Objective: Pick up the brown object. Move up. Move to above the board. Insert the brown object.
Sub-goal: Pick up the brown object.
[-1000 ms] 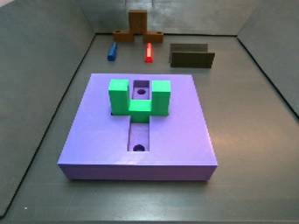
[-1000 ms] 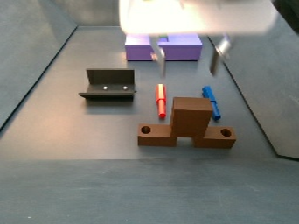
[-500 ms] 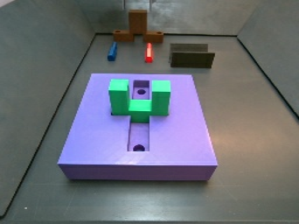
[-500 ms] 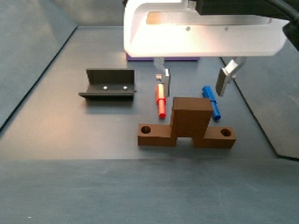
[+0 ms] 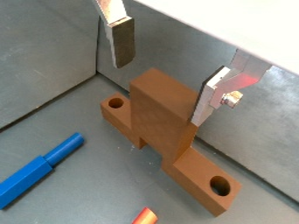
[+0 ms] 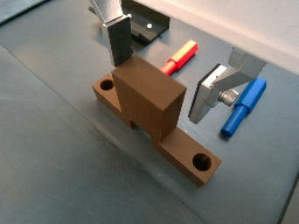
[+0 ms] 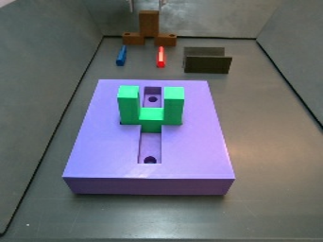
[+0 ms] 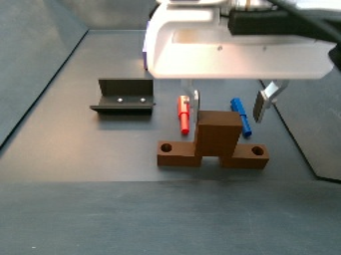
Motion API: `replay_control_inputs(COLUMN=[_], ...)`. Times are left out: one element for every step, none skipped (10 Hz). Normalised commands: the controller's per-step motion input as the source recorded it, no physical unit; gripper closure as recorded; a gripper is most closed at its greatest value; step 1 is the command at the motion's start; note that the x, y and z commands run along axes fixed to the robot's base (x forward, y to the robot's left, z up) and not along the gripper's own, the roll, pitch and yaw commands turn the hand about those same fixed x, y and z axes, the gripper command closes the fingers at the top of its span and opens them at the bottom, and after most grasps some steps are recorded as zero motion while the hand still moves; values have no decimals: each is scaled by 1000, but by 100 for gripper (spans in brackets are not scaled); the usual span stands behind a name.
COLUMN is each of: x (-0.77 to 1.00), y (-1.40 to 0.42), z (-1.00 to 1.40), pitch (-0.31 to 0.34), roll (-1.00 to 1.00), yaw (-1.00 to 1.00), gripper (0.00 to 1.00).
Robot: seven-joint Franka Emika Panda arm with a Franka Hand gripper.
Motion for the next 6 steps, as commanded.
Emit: replay_control_inputs(x=[0,0,0,0,0,0], y=[60,80,114,83,46,0], z=[-443,-486,-443,-277,-174,0], pitch=[-86,-74,-51,-1,0,0], roll=[-6,0,0,0,-43,0], yaw=[-137,-126,-91,-43,-9,0], gripper=[0,0,0,0,0,0])
